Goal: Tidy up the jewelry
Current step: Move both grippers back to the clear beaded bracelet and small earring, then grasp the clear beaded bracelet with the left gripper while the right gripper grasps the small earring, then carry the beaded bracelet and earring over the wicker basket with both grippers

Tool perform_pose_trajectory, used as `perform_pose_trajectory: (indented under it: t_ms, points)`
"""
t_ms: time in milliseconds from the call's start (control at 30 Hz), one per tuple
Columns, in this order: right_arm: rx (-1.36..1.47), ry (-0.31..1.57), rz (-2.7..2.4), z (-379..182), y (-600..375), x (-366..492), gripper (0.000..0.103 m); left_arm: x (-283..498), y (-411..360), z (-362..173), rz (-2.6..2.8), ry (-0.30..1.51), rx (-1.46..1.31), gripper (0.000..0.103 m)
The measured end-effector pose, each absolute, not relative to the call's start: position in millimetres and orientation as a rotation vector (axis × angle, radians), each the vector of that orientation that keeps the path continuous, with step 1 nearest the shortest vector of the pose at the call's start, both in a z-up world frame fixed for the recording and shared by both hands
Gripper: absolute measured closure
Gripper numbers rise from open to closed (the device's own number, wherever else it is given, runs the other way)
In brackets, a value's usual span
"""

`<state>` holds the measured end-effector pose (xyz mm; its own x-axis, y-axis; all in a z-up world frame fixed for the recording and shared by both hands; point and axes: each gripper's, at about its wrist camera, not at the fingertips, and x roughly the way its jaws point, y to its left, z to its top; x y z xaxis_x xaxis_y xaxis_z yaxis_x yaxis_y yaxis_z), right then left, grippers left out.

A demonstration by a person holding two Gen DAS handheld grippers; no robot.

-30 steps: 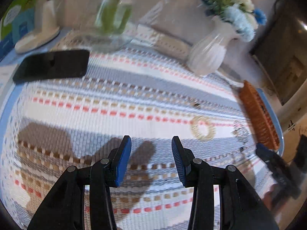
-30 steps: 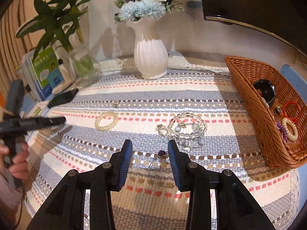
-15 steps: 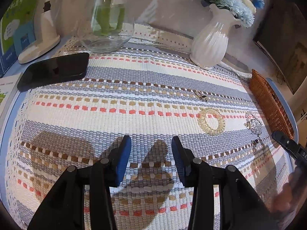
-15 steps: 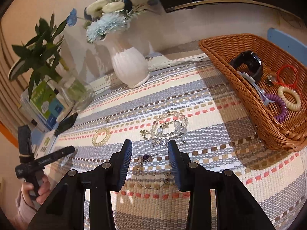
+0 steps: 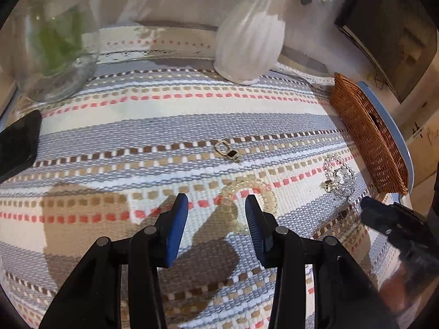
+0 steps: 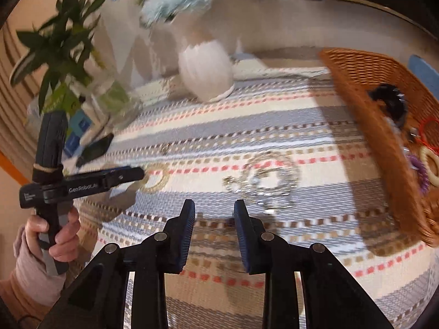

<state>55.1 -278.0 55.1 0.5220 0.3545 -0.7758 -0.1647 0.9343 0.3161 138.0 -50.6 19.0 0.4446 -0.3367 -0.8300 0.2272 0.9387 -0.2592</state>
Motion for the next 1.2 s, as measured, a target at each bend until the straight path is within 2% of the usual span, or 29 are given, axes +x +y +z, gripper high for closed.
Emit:
perform_pose_trajectory:
  t_ms: [200,467,600,633,700,733,767,833,1200]
  points:
    - [0.154,1.051,0.224,31,-258,81,0.076,133,-64,17,-0.362,1.012,-0.026,0.059]
    - [0.149,1.030,0.174,29,-261,98,0.075,132,-78,13,-0.363,0.975,0.048,0.059]
    - [0.062,1.011,0.147,28,-246,100,0.075,130,-78,12,-0.358,0.962,0.066,0.060]
    - [0.033,1.006,0.140,28,-242,98,0.076,130,-78,12,-0.355,0.958,0.074,0.063]
    - [-0.006,1.000,0.132,28,-237,95,0.084,128,-82,11,-0.328,0.942,0.113,0.079]
    - [-0.019,0.995,0.129,28,-235,94,0.084,127,-84,11,-0.329,0.937,0.124,0.096]
    - [-0.027,0.993,0.132,28,-233,93,0.085,127,-85,12,-0.348,0.940,0.118,0.096]
    - [-0.041,0.980,0.136,30,-232,89,0.095,126,-85,13,-0.354,0.943,0.112,0.096]
    - [0.190,0.909,0.259,78,-269,55,0.095,105,-86,58,-0.438,0.856,0.052,0.096]
